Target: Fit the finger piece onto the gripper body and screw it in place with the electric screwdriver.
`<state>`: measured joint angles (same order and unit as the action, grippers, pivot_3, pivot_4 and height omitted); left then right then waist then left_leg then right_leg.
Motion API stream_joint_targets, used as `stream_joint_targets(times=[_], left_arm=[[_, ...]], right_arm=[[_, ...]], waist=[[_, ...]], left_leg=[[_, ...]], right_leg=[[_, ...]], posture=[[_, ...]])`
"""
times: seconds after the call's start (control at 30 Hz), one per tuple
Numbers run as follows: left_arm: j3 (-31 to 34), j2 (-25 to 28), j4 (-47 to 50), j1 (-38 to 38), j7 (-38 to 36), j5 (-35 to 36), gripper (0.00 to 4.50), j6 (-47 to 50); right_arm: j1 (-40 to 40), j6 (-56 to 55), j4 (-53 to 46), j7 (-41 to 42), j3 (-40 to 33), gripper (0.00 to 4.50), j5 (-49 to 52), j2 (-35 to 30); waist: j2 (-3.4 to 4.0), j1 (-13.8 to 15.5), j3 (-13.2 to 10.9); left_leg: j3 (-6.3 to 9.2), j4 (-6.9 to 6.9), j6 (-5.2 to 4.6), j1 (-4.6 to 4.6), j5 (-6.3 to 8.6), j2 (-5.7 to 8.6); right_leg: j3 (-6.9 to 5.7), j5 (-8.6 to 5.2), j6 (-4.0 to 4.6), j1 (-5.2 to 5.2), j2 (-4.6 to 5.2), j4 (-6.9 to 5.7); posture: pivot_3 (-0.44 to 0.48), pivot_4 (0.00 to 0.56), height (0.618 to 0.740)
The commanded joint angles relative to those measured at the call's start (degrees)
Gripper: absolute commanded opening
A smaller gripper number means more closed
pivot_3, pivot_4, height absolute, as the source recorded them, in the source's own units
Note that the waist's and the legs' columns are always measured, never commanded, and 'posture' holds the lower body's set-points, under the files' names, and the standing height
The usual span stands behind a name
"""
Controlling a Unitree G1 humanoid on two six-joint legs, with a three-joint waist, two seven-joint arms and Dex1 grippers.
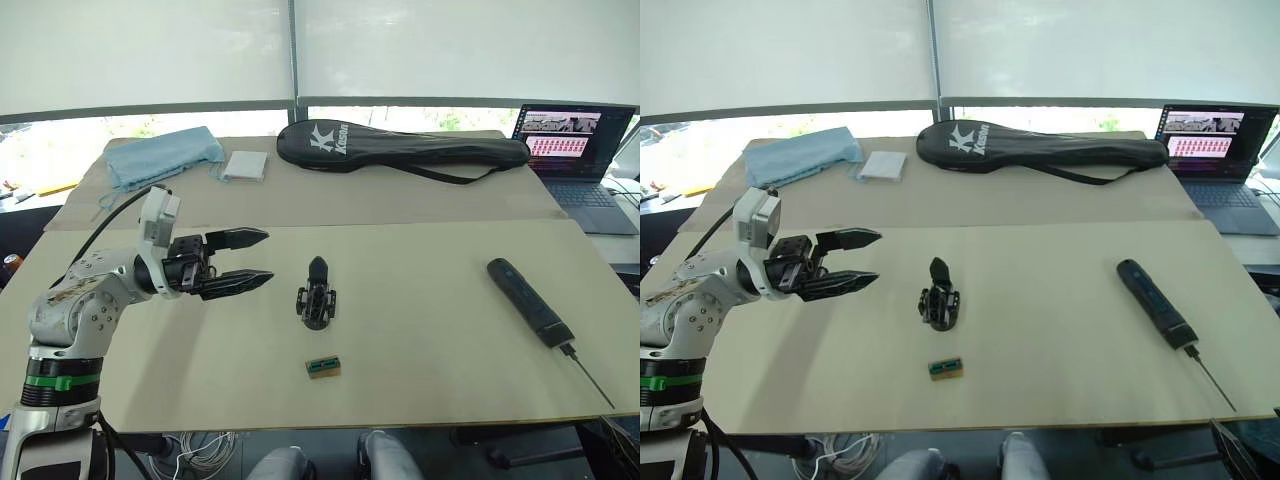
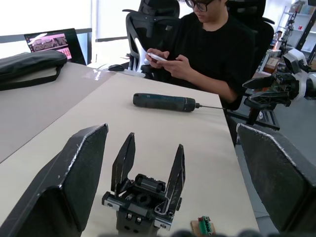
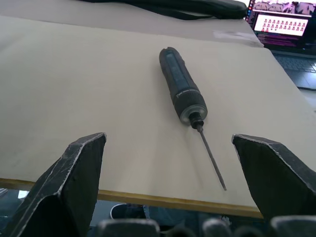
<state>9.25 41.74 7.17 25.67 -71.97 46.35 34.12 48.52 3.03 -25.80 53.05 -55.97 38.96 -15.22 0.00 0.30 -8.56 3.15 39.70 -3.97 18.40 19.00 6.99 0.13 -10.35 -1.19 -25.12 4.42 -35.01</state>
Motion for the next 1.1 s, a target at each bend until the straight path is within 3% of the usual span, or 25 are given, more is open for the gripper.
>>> stream_joint_targets(times=[0.03, 0.23, 0.37, 0.47, 0.53, 0.67, 0.83, 1.1], left_arm=[[-0.3, -0.7, 3.2, 1.6, 1.0, 0.0, 4.42, -0.9], [-2.9, -1.5, 6.4, 1.9, 1.2, -2.3, 4.42, -3.2], [-4.0, -2.4, 7.7, 2.3, 1.9, -2.9, 4.42, -3.7], [-4.6, -2.3, 8.0, 2.3, 2.1, -3.3, 4.42, -3.3], [-5.0, -2.3, 8.4, 2.0, 2.1, -2.9, 4.42, -2.7], [-5.0, -3.1, 9.3, 1.7, 2.8, -2.1, 4.42, -2.7], [-4.5, -3.2, 10.0, 0.6, 3.2, -2.5, 4.42, -3.5], [-4.5, -2.2, 10.0, 0.0, 1.7, -1.7, 4.42, -2.8]], right_arm=[[0.1, 2.6, -2.4, -2.8, -1.4, 4.5, 4.0, -3.9], [-3.8, 11.6, 1.3, -4.8, -0.3, 4.5, 6.1, -16.8], [-11.6, 27.7, 9.3, -10.7, 3.0, 4.5, 1.0, -36.4], [-19.5, 31.6, 18.5, -4.6, 11.6, 4.5, -1.6, -48.3], [-25.4, 29.6, 24.2, -2.3, 17.3, 4.5, -5.0, -52.2], [-38.1, 32.5, 31.8, 2.1, 28.5, 4.5, -7.0, -55.9], [-52.2, 32.7, 40.8, 2.5, 40.0, 4.5, -13.5, -55.3], [-59.5, 33.7, 45.3, 8.0, 48.8, 4.5, -17.8, -53.3]], waist=[[0.0, 0.0, 0.0], [-0.15, 0.4, -0.1], [-0.21, -0.1, -0.1], [-0.43, 0.1, -0.2], [-0.48, 0.4, -0.3], [-0.47, 0.9, -0.3], [-0.47, 0.4, -0.3], [-0.43, 0.4, -0.3]], left_leg=[[0.0, 0.0, 0.01, 0.0, 0.0, 0.0], [-0.11, 0.01, 0.01, 0.01, 0.01, 0.0], [-0.32, 0.1, -0.05, 0.04, 0.04, 0.03], [-0.39, 0.11, -0.06, 0.05, 0.03, -0.05], [-0.37, 0.07, -0.05, 0.12, 0.0, -0.12], [-0.25, 0.16, -0.38, 0.36, -0.18, -0.18], [-0.27, 0.33, -0.43, 0.57, -0.15, -0.14], [-0.28, 0.43, -0.46, 1.04, -0.28, -0.14]], right_leg=[[0.0, -0.01, -0.02, 0.0, 0.0, 0.0], [0.08, 0.07, 0.1, -0.01, 0.01, 0.03], [0.22, 0.15, 0.18, 0.0, 0.05, 0.04], [0.28, 0.14, 0.13, 0.02, 0.02, 0.11], [0.21, 0.16, 0.2, -0.04, -0.01, 0.12], [-0.05, 0.16, 0.29, -0.15, 0.02, 0.15], [-0.06, 0.23, 0.29, -0.28, 0.06, 0.28], [-0.07, 0.32, 0.45, -0.95, 0.05, 0.05]], posture=[[0.0, 0.15, 0.74], [0.0, 0.15, 0.74], [0.0, 0.15, 0.74], [0.0, 0.15, 0.74], [0.0, 0.15, 0.74], [0.0, 0.15, 0.74], [0.0, 0.15, 0.74], [0.0, 0.15, 0.74]])
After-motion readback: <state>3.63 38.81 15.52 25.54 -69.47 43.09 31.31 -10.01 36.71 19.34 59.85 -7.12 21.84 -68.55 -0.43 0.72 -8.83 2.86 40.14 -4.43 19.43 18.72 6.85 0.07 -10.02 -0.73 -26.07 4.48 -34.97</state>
